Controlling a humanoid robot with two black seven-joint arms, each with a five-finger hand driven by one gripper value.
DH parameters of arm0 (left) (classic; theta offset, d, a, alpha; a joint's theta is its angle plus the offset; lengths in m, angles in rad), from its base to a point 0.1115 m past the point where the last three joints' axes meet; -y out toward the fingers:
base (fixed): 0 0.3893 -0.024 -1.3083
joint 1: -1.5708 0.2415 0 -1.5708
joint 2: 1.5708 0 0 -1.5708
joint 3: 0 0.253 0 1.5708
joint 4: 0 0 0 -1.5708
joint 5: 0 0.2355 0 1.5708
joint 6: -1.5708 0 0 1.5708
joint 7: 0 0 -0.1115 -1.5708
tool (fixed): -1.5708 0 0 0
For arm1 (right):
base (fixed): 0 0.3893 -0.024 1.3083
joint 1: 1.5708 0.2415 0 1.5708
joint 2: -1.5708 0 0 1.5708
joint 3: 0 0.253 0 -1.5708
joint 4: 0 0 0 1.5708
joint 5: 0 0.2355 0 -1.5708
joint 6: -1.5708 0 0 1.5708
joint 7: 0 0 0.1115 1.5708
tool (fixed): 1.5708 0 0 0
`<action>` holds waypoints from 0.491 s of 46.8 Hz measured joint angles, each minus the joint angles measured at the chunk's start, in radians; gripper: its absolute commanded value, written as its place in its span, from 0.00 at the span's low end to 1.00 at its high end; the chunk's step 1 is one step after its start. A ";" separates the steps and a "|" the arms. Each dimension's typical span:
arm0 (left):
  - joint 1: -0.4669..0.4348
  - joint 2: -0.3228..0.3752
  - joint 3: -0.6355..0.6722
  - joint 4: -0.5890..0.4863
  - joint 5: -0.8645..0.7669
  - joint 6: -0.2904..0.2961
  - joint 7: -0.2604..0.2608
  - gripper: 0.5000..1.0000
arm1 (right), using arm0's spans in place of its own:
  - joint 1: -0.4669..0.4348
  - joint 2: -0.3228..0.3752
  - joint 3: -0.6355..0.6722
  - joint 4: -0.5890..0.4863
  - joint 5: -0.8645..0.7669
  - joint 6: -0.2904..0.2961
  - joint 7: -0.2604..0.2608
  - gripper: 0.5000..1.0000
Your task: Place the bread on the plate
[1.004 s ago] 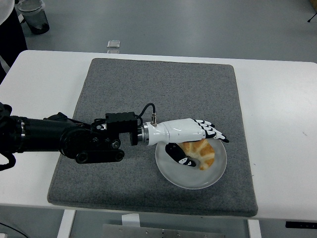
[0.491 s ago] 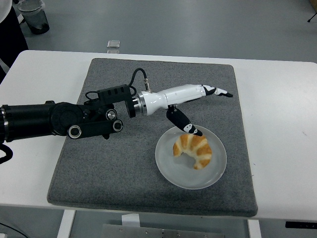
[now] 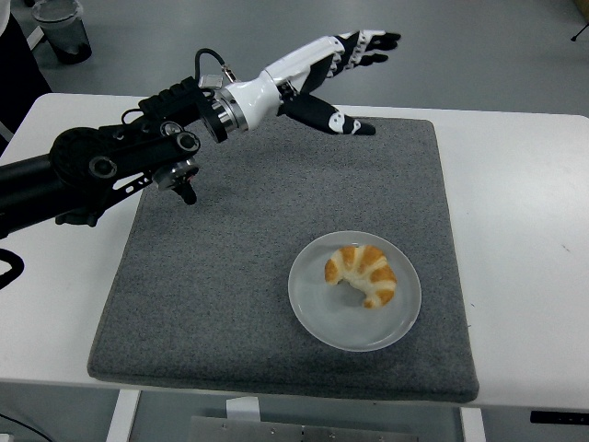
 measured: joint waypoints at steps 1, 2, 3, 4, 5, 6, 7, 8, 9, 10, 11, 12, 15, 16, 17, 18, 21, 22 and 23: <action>-0.001 0.000 -0.005 0.016 -0.021 -0.001 0.001 0.98 | 0.000 0.000 0.000 0.000 0.000 0.000 0.000 0.86; -0.003 -0.001 -0.012 0.039 -0.048 -0.004 0.001 0.98 | 0.000 0.000 0.000 0.000 -0.001 0.000 0.000 0.86; -0.003 -0.002 -0.016 0.057 -0.070 -0.007 0.002 0.98 | 0.000 0.000 0.000 0.000 -0.001 0.000 0.000 0.86; -0.003 -0.002 -0.019 0.076 -0.092 -0.011 0.002 0.98 | 0.000 0.000 0.000 0.000 -0.001 0.001 0.000 0.86; -0.004 -0.003 -0.022 0.099 -0.117 -0.017 0.003 0.98 | -0.001 0.000 0.000 0.000 -0.001 0.001 0.000 0.86; -0.004 -0.004 -0.024 0.118 -0.138 -0.024 0.003 0.98 | -0.001 0.000 0.000 0.000 -0.001 0.001 0.000 0.86; -0.005 -0.005 -0.024 0.137 -0.159 -0.032 0.003 0.98 | -0.001 0.000 0.000 0.000 -0.001 0.001 0.000 0.86; -0.005 -0.006 -0.025 0.158 -0.181 -0.039 0.003 0.98 | -0.001 0.000 0.000 0.001 -0.001 0.001 0.000 0.86; -0.007 -0.007 -0.025 0.183 -0.206 -0.048 0.004 0.98 | -0.001 0.000 0.000 0.001 -0.001 0.001 0.000 0.86; -0.009 -0.007 -0.025 0.202 -0.228 -0.054 0.004 0.98 | -0.001 0.000 0.000 0.001 -0.001 0.001 0.000 0.86; -0.012 -0.008 -0.025 0.223 -0.250 -0.061 0.005 0.98 | -0.001 0.000 0.000 0.001 -0.001 0.001 0.000 0.86; -0.014 -0.008 -0.026 0.242 -0.271 -0.067 0.006 0.98 | -0.001 0.000 0.000 0.001 -0.001 0.001 0.000 0.86; -0.015 -0.009 -0.026 0.305 -0.348 -0.096 0.020 0.98 | -0.001 0.000 0.000 0.002 -0.001 0.002 0.000 0.86; -0.015 -0.009 -0.026 0.322 -0.370 -0.106 0.026 0.98 | -0.001 0.000 0.000 0.002 -0.001 0.002 0.000 0.86; -0.015 -0.009 -0.026 0.344 -0.397 -0.121 0.032 0.98 | -0.001 0.000 0.000 0.002 -0.001 0.003 0.000 0.86; -0.015 -0.009 -0.026 0.361 -0.418 -0.134 0.038 0.98 | -0.001 0.000 0.000 0.002 -0.001 0.003 0.000 0.86; -0.015 -0.009 -0.026 0.412 -0.481 -0.170 0.054 0.98 | -0.001 0.000 0.000 0.002 -0.001 0.004 0.000 0.86; -0.015 -0.009 -0.027 0.427 -0.498 -0.180 0.058 0.98 | -0.001 0.000 0.000 0.002 -0.001 0.004 0.000 0.86; -0.015 -0.009 -0.027 0.440 -0.513 -0.188 0.061 0.98 | 0.000 0.000 0.000 0.002 -0.001 0.004 0.001 0.86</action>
